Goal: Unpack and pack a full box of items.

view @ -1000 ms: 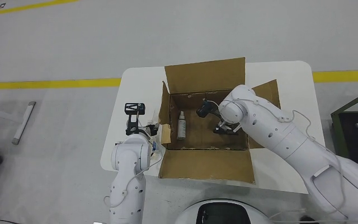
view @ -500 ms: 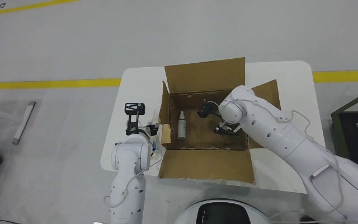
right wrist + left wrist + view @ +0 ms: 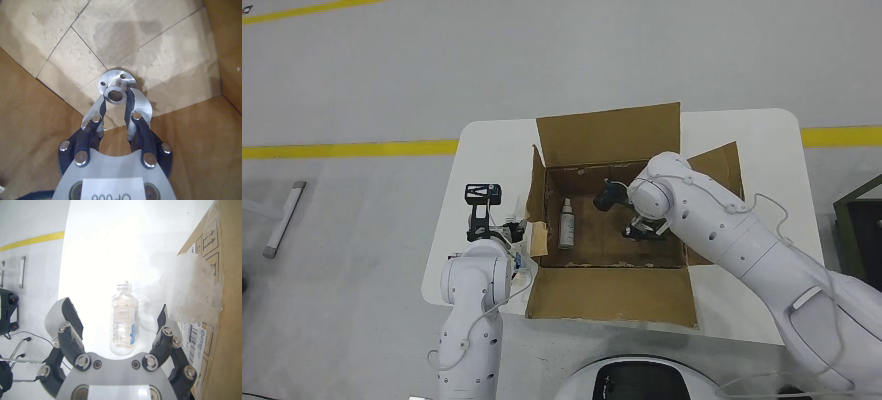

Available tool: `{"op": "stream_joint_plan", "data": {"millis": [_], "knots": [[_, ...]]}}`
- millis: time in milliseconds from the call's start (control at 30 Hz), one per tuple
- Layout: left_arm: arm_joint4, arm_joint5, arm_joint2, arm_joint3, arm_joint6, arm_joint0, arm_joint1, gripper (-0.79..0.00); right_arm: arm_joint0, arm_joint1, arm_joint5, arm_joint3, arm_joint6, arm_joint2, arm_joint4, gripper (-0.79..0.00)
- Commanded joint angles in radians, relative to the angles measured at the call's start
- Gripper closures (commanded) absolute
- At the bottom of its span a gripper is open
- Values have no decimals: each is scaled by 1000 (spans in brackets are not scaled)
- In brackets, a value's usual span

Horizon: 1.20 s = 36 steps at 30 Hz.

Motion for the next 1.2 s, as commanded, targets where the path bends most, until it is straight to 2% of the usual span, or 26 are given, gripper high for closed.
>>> {"op": "stream_joint_plan", "data": {"millis": [0,133,433,633,700,733,767,967,1167], "knots": [[0,0,0,0,0,0,0,-785,5,-4,1,9,-2,-3,-1,-206],[0,0,0,0,0,0,0,-785,13,-13,0,20,-8,-9,-1,-200],[0,0,0,0,0,0,0,-785,24,-26,-5,35,-13,-16,-8,-246],[0,0,0,0,0,0,0,-785,27,-36,-14,56,-18,-21,-10,-191],[0,0,0,0,0,0,0,-785,28,-39,-16,63,-19,-22,-8,-114],[0,0,0,0,0,0,0,-785,29,-41,-17,67,-19,-24,-10,-22],[0,0,0,0,0,0,0,-785,30,-42,-18,69,-20,-25,-12,0],[0,0,0,0,0,0,0,-785,36,-44,-9,64,-31,-14,-16,0],[0,0,0,0,0,0,0,-785,30,-28,7,8,-19,22,-30,0]]}}
